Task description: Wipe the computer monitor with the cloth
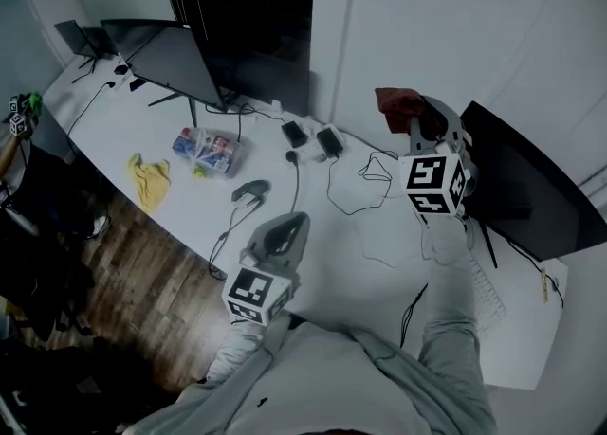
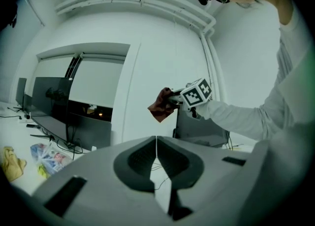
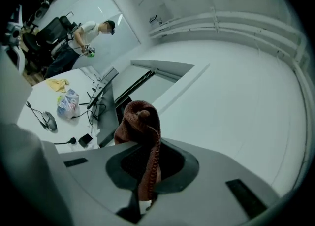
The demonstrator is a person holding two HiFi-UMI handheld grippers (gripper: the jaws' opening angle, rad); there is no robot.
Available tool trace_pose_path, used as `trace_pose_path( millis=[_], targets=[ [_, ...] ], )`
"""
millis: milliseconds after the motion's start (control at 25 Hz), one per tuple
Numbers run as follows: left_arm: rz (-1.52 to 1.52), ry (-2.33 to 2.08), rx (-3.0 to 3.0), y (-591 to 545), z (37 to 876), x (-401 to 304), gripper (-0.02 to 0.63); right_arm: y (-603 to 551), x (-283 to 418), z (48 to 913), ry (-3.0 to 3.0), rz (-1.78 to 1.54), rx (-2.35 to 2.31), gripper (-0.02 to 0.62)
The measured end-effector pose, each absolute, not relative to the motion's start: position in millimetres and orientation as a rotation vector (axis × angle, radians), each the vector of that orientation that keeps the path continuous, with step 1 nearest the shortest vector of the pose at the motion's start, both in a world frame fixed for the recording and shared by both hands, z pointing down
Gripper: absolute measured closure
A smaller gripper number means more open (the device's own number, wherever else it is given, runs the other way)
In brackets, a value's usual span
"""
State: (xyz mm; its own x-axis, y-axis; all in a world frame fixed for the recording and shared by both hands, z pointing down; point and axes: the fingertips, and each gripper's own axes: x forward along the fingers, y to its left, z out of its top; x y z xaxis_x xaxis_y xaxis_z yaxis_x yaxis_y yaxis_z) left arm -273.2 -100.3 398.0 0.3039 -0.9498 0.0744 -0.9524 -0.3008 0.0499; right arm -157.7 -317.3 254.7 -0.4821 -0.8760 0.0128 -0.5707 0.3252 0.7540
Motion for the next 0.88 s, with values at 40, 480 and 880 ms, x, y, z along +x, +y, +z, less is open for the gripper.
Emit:
trace_pose_path(
  millis=[40,480,880],
  targets=[
    [0.049,-1.813,2.461,-98.2,399.1,-275.6,0.584,-312.8,-160.5,260.5,-2.204,-0.956,1.267,0.561],
    [0.064,-1.845,2.442,-89.3,401.6,-279.3,0.584,-271.0,-148.7,324.8,-2.358,-0.723,1.203,0.561],
    [0.043,-1.766,2.516,-103.8,402.5,-251.5,0.584,-235.8,-95.0,358.9,-2.471,-0.484,1.277,0.561]
  ],
)
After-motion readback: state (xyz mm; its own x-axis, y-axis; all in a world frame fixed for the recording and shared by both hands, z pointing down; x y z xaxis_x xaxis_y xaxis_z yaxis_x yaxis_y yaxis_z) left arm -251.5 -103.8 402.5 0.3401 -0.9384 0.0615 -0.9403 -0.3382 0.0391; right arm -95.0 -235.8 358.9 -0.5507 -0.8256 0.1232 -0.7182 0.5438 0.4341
